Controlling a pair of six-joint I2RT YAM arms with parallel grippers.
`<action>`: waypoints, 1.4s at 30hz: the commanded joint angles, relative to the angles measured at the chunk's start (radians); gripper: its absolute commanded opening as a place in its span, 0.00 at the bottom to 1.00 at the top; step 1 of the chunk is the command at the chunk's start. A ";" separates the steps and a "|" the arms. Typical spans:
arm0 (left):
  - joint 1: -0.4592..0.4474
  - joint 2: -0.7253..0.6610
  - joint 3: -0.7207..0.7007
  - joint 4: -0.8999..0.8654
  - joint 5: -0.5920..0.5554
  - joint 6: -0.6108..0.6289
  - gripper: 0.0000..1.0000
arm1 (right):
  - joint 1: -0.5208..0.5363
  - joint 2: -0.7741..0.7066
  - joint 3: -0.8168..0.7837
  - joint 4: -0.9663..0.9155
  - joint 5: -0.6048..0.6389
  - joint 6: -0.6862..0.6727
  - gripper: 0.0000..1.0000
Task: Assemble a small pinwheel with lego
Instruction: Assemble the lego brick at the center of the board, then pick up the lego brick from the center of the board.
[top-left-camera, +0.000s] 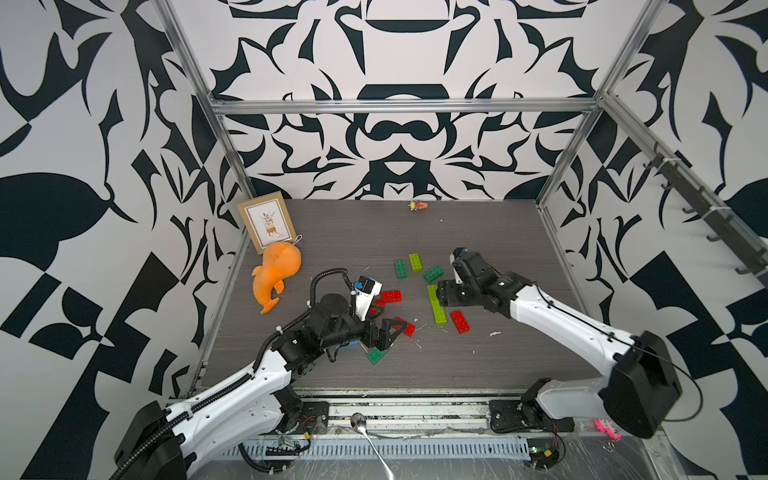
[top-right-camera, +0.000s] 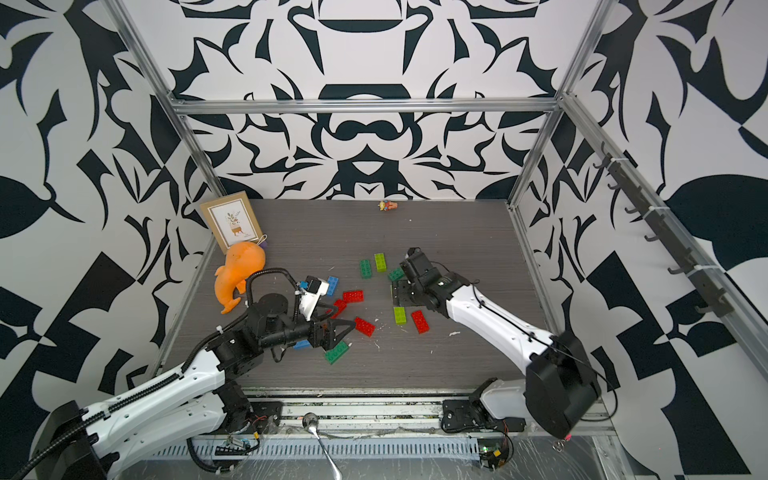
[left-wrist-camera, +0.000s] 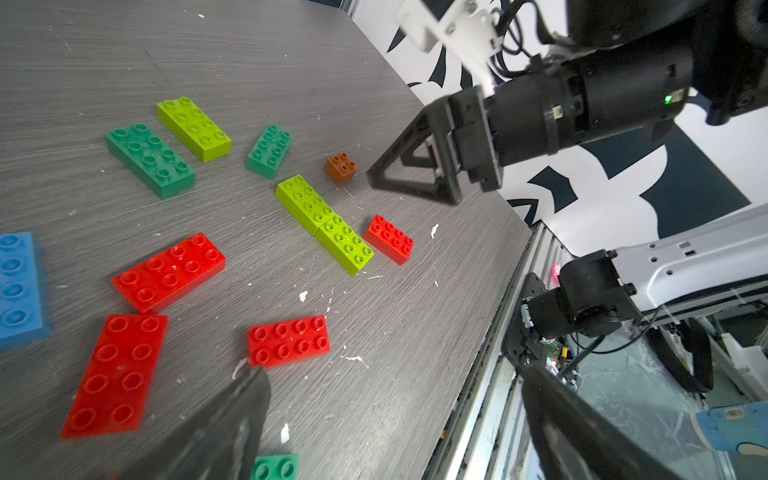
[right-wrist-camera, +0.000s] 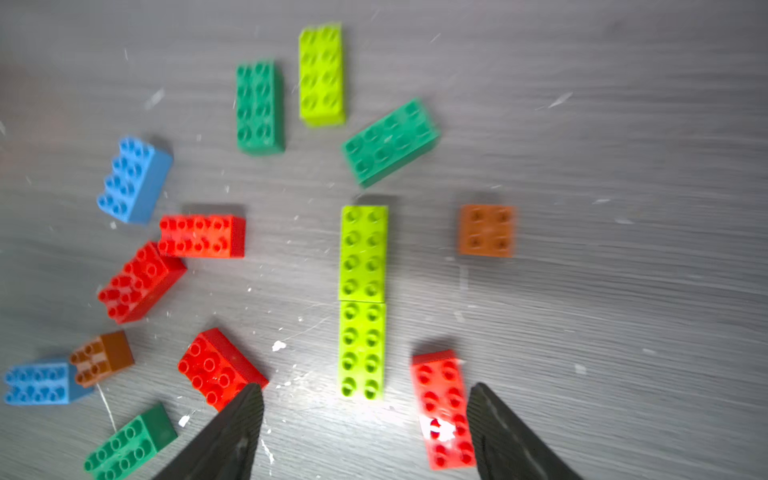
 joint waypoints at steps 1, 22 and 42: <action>-0.075 0.040 -0.016 0.108 -0.002 -0.058 0.99 | -0.049 -0.064 -0.101 -0.048 -0.044 -0.008 0.77; -0.348 0.311 0.133 0.023 -0.298 0.202 0.99 | -0.053 0.119 -0.211 0.106 -0.045 0.005 0.45; -0.348 0.351 0.156 0.053 -0.211 0.195 0.99 | -0.051 0.187 -0.146 0.082 -0.012 -0.015 0.41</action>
